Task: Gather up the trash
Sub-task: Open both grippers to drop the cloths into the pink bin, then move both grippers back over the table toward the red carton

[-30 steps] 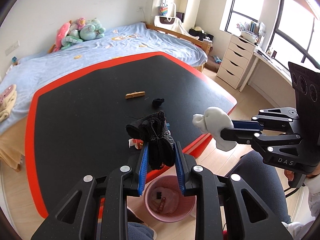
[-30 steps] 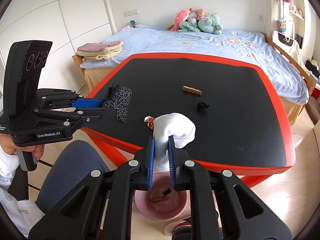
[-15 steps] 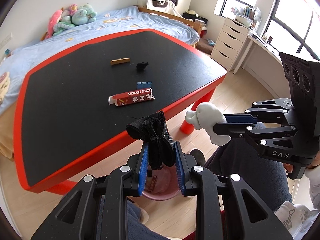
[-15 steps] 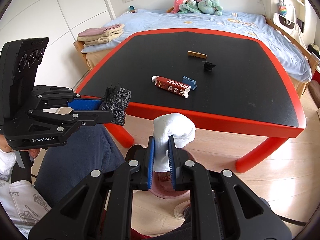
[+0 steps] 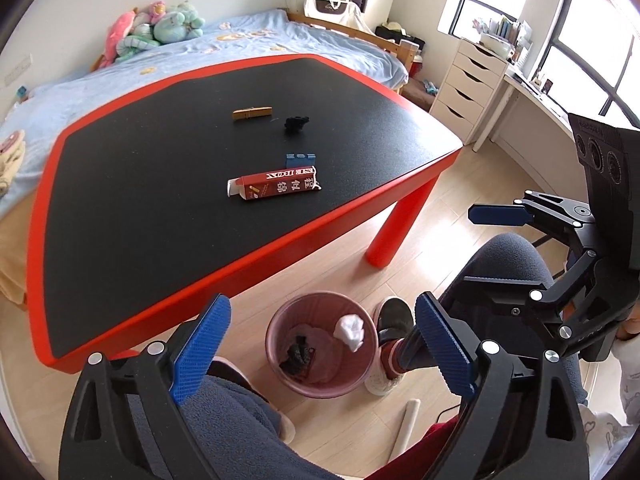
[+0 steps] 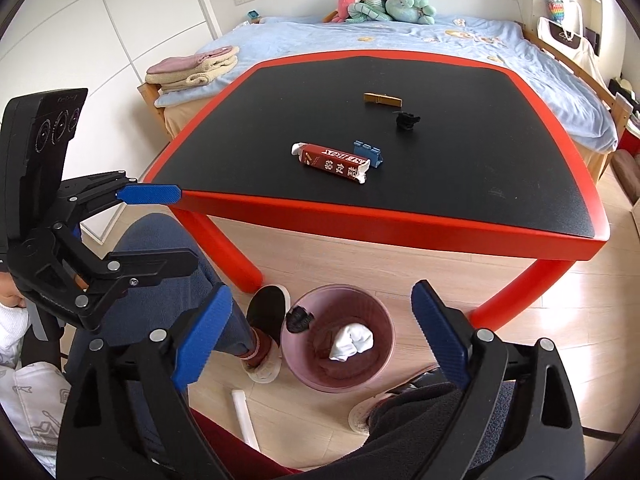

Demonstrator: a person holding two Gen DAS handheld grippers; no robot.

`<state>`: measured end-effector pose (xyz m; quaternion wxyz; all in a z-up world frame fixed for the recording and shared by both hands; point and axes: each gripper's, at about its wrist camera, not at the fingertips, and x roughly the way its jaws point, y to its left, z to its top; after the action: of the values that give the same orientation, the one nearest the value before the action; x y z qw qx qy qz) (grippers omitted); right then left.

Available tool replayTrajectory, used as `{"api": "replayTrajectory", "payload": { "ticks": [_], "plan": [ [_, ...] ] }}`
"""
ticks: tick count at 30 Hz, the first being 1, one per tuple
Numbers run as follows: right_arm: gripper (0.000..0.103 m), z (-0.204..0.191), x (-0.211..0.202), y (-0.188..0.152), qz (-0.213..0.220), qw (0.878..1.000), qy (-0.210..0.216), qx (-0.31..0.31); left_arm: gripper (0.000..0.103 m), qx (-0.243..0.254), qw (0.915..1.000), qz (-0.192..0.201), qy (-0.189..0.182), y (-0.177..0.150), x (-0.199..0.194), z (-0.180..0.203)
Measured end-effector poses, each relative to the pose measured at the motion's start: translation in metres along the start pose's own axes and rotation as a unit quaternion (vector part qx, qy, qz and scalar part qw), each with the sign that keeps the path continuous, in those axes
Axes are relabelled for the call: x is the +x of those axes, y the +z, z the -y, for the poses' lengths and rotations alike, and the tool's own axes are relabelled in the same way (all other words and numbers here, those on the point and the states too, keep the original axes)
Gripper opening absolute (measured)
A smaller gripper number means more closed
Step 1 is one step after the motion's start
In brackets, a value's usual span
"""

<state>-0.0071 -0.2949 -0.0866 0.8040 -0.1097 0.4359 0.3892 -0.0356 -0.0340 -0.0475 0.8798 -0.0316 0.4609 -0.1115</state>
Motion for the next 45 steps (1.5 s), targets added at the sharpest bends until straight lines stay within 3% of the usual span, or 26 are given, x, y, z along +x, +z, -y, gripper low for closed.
{"api": "replayTrajectory", "payload": {
  "ticks": [3,22,34,45],
  "plan": [
    [0.094,0.001,0.002,-0.001,-0.002,1.0,-0.001,0.003,0.095,-0.004,1.0,-0.003,0.003,0.0,0.001,-0.001],
    [0.097,0.01,0.0,0.013,0.002,1.0,-0.011,0.018,0.095,-0.002,0.9999,0.007,0.009,0.012,-0.003,-0.008],
    [0.098,0.028,-0.013,0.064,0.035,0.999,-0.03,0.014,0.095,0.019,0.9994,0.025,0.011,0.047,-0.007,-0.019],
    [0.099,0.049,0.016,0.116,0.03,0.999,-0.036,0.008,0.095,0.051,0.9986,0.007,-0.013,0.08,0.018,-0.033]
  ]
}}
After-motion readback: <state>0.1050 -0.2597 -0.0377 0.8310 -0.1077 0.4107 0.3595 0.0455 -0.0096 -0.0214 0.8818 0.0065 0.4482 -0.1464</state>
